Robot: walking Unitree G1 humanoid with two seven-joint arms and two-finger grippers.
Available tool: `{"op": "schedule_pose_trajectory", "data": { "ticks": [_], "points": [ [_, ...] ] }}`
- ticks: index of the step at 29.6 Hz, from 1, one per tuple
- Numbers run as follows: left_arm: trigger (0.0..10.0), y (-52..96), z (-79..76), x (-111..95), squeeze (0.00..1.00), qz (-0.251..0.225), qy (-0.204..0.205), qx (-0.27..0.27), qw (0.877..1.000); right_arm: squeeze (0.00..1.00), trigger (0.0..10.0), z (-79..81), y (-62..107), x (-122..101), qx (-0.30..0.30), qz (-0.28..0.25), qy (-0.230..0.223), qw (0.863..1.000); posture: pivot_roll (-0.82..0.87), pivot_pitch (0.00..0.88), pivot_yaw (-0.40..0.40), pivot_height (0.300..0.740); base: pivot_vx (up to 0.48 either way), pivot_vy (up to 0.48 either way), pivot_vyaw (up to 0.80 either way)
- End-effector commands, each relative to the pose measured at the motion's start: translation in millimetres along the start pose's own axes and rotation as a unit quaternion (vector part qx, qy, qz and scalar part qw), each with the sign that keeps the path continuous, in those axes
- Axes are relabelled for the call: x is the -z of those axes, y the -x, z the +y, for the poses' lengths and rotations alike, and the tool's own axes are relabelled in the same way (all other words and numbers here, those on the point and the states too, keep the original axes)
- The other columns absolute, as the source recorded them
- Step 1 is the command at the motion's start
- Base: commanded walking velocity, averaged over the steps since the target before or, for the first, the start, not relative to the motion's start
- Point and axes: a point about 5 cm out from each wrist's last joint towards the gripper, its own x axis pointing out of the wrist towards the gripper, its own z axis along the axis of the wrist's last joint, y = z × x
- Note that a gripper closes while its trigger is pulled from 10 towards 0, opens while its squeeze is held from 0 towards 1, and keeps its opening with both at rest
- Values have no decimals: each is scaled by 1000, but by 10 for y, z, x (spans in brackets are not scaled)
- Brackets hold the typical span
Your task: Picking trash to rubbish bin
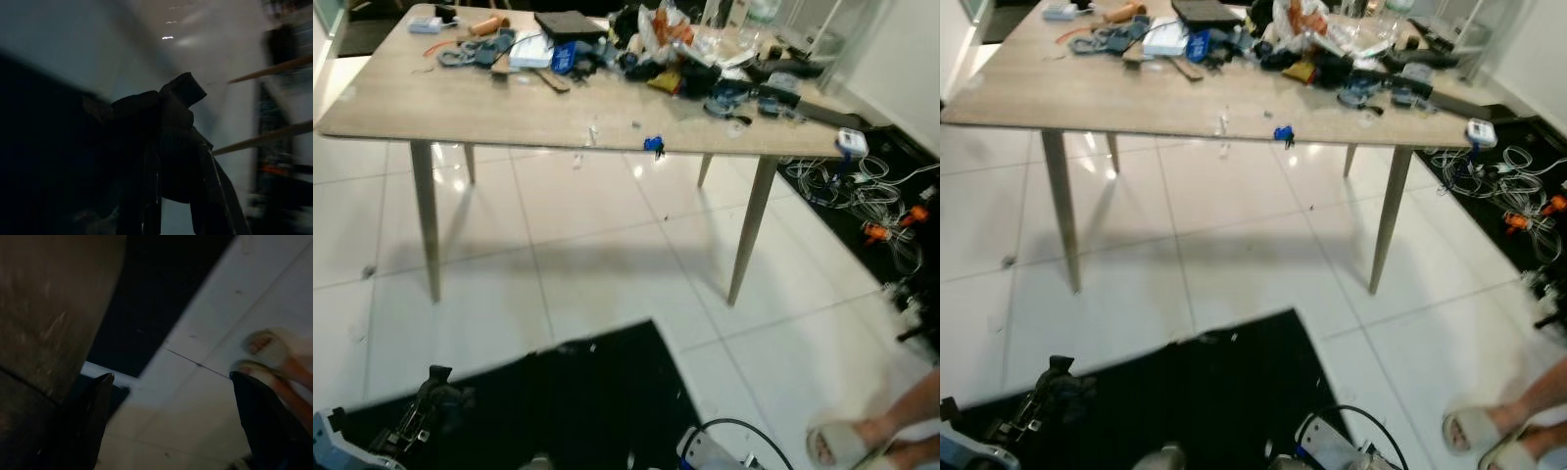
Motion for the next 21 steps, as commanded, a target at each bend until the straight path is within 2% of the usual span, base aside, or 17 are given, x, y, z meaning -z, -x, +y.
{"op": "schedule_pose_trajectory", "data": {
  "ticks": [1, 3, 4, 6, 7, 9, 10, 11, 12, 14, 15, 16, 17, 18, 19, 20, 21],
  "points": [
    [10000, 41, 55, 135, 0, 23, -3, -31, 999, 0, 10000, 147, -18, 37, -30, -5, -25, 999, 89, 143, -18, 740, -315, 0, 0],
    [10000, 71, 147, 215, 0, 43, -18, -93, 995, 0, 10000, 150, -18, 38, -32, -7, -31, 999, 91, 143, -20, 740, 0, 0, 0],
    [10000, 71, 147, 215, 0, 43, -18, -93, 995, 0, 10000, 150, -18, 38, -32, -7, -31, 999, 91, 143, -20, 740, 0, 0, 0],
    [10000, 127, 249, 307, 0, 76, -60, -172, 980, 0, 10000, 156, -18, 35, -36, -11, -35, 999, 93, 143, -20, 740, 0, 0, 0],
    [10000, 127, 249, 307, 0, 76, -60, -172, 980, 0, 10000, 156, -18, 35, -36, -11, -35, 999, 93, 143, -20, 740, 0, 0, 0],
    [10000, 157, 284, 353, 0, 92, -83, -201, 972, 0, 10000, 161, -18, 36, -39, -12, -41, 998, 93, 143, -20, 740, 0, 0, 794],
    [10000, 191, 312, 425, 0, 121, -124, -228, 958, 0, 10000, 166, -18, 36, -42, -13, -44, 998, 93, 143, -20, 740, 0, 0, 775],
    [10000, 191, 312, 425, 0, 121, -124, -228, 958, 0, 10000, 166, -18, 36, -42, -13, -44, 998, 93, 143, -20, 740, 0, 0, 775],
    [10000, 223, 318, 531, 0, 162, -169, -240, 942, 0, 10000, 168, -18, 36, -43, -13, -46, 998, 90, 140, -22, 740, 0, 0, 775],
    [10000, 223, 318, 531, 0, 162, -169, -240, 942, 0, 10000, 168, -18, 36, -43, -13, -46, 998, 90, 140, -22, 740, 0, 0, 775],
    [10000, 290, 316, 737, 0, 256, -273, -234, 897, 0, 10000, 167, -18, 35, -43, -13, -45, 998, 93, 141, -22, 740, 0, 0, 775],
    [10000, 386, 321, 925, 0, 339, -374, -212, 837, 0, 10000, 167, -18, 34, -43, -13, -43, 998, 96, 140, -23, 740, 0, 0, 775],
    [10000, 386, 321, 925, 0, 339, -374, -212, 837, 0, 10000, 167, -18, 34, -43, -13, -43, 998, 96, 140, -23, 740, 0, 0, 775],
    [10000, 473, 328, 1058, 0, 388, -434, -195, 789, 0, 10000, 166, -18, 33, -43, -13, -41, 998, 94, 139, -23, 740, 0, 0, 775],
    [10000, 473, 328, 1058, 0, 388, -434, -195, 789, 0, 10000, 166, -18, 33, -43, -13, -41, 998, 94, 139, -23, 740, 0, 0, 775],
    [10000, 525, 326, 1140, 0, 413, -461, -185, 764, 0, 10000, 167, -18, 32, -43, -13, -41, 998, 88, 141, -17, 740, 0, 0, 775],
    [10000, 525, 326, 1140, 0, 413, -461, -185, 764, 0, 10000, 167, -18, 32, -43, -13, -41, 998, 88, 141, -17, 740, 0, 0, 775]
  ]
}}
